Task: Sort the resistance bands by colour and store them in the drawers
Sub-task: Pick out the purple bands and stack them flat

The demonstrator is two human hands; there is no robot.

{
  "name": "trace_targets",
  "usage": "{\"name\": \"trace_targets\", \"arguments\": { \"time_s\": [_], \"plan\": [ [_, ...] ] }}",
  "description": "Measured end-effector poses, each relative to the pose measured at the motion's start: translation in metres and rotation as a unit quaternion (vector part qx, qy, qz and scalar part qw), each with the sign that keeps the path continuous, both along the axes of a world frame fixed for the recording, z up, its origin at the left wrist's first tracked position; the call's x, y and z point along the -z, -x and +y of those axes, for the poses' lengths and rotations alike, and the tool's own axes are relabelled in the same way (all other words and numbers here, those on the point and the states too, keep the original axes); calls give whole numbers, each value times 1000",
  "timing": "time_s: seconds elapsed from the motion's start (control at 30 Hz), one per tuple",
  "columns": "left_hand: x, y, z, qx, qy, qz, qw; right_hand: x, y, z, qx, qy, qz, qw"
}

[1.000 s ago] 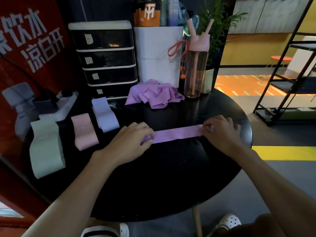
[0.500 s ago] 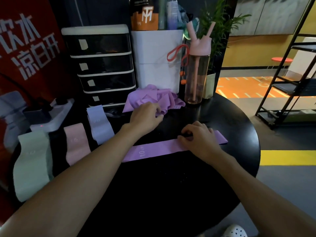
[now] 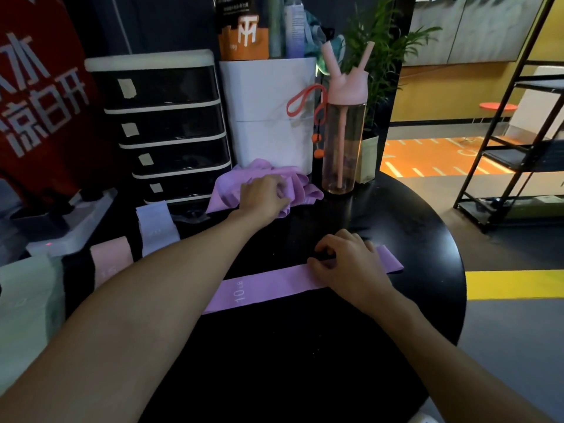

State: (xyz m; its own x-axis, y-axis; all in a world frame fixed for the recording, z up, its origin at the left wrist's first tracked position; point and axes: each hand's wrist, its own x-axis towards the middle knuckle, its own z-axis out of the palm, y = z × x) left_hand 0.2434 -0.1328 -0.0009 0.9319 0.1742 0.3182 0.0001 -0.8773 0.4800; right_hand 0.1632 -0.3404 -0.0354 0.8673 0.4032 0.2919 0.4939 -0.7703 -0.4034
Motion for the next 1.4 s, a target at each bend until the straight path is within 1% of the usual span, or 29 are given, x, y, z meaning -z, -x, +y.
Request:
{"name": "trace_targets", "arguments": {
  "time_s": [0.07,0.13,0.2,0.37,0.5,0.63,0.73,0.8,0.87,0.9,0.93,0.97,1.03,1.1,1.23,1.3,1.33,1.4],
  "plan": [
    [2,0,1,23,16,4,1000,-1,1,0,1,3,2,1000],
    [4,0,3,46,8,14,999,-2,2,0,2,4,1,1000],
    [8,-1,5,38,-10,20,999,-2,4,0,4,1,-1,1000],
    [10,2,2,-3,29,-18,999,-4,5,1,4,3,8,1000],
    [3,10,6,-25,82,-67,994,-6,5,1,6,6,10,1000],
    [-13,36,9,-19,126,-130,983,-7,7,2,9,1,17,1000],
    [-26,62,8,-24,184,-172,968,-12,9,1,11,-8,29,999],
    [-32,81,9,-30,219,-190,956,-16,12,2,24,-18,20,999],
    [-35,102,7,-22,250,-195,948,-19,14,6,36,-53,15,998],
    [-35,112,6,-16,260,-199,945,-22,16,11,34,-98,31,994],
    [-34,122,5,-11,272,-203,941,-26,18,17,24,-159,62,985],
    [-32,131,4,-7,284,-207,936,-31,21,24,2,-228,104,968],
    [-27,145,2,-1,307,-208,929,-40,27,39,-61,-350,189,915],
    [-22,153,2,8,313,-206,927,-42,32,51,-88,-414,223,878],
    [-10,159,6,32,310,-198,929,-35,31,64,-58,-509,223,830],
    [-8,161,9,55,292,-186,936,-35,26,64,-38,-554,211,804],
    [-8,162,10,73,278,-183,940,-35,24,63,-29,-566,200,799],
    [-13,166,10,129,250,-188,941,-36,21,61,-19,-570,176,802]
  ]
}}
